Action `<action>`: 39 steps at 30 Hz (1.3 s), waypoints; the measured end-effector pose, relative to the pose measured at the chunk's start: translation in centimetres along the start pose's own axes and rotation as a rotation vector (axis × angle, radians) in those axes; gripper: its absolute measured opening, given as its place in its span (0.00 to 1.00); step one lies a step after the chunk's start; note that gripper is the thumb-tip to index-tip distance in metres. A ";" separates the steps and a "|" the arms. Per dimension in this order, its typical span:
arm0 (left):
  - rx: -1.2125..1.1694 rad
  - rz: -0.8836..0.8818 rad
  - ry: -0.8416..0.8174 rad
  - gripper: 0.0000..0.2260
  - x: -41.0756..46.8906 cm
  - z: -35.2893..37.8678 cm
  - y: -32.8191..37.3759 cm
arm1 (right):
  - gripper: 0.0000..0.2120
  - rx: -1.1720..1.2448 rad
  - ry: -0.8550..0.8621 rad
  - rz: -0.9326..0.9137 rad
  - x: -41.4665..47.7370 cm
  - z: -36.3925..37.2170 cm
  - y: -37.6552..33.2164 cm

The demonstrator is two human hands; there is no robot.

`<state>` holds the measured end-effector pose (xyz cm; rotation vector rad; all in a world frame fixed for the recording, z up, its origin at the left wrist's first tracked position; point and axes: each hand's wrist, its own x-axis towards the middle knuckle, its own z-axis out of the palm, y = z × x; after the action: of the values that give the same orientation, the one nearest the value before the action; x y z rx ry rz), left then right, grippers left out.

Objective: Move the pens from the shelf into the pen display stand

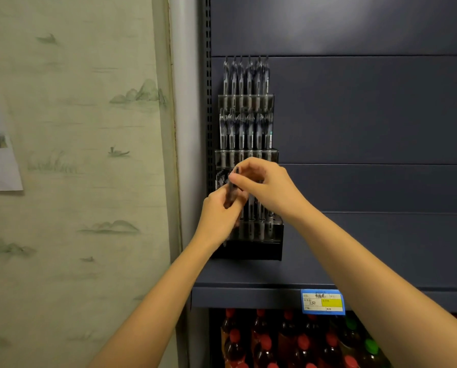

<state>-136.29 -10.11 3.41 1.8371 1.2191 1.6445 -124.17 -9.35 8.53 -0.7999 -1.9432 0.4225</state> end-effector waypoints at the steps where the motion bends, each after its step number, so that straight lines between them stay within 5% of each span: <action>1: 0.044 0.017 -0.002 0.07 0.1 -0.2 -0.1 | 0.07 0.003 0.029 0.003 0.2 -0.4 0.0; 8: 0.664 0.174 -0.029 0.12 -0.1 -2.5 -0.3 | 0.06 -0.020 0.208 0.002 1.4 -3.3 -0.4; 16: 1.025 0.312 -0.047 0.16 -0.3 -3.8 -0.6 | 0.04 -0.203 0.292 0.039 1.5 -5.2 0.9; 39: 1.156 0.313 -0.074 0.16 -0.4 -4.1 -1.1 | 0.10 -0.294 0.221 0.235 -0.5 -2.8 5.8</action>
<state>-140.51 -10.89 3.30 2.7939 2.1957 0.9676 -119.51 -5.56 6.14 -1.2201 -1.7318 0.1768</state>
